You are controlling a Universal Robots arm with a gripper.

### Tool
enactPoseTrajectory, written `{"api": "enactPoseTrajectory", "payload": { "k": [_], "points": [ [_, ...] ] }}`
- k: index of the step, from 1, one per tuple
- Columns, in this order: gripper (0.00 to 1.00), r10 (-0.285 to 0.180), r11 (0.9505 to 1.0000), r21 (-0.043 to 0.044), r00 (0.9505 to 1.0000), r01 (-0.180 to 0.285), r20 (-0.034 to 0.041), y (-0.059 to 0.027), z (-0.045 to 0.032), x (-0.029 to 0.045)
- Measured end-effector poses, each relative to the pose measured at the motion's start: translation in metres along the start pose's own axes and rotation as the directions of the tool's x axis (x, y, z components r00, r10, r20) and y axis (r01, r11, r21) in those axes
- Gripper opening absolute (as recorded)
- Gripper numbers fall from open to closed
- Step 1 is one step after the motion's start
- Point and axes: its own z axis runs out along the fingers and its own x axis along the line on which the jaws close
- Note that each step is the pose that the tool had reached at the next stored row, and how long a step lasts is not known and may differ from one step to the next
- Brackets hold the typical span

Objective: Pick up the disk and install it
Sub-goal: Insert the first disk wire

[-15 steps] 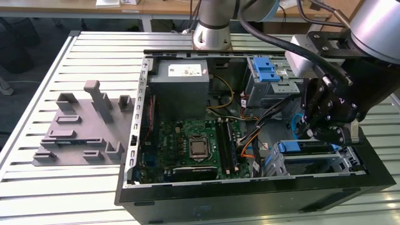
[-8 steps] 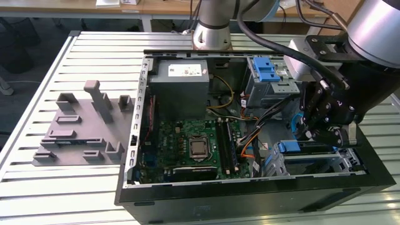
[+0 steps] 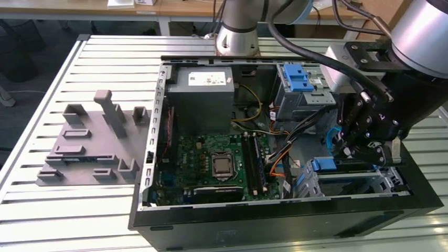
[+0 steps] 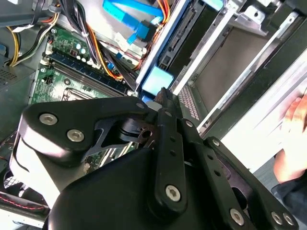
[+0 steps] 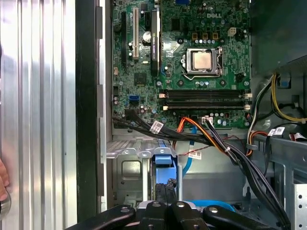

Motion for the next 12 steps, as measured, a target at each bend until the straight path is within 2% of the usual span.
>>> {"api": "enactPoseTrajectory", "payload": {
  "k": [12],
  "points": [
    [0.11, 0.0, 1.0, -0.0001, 1.0, 0.0, 0.0009, -0.0204, 0.0003, -0.0009]
  ]
}}
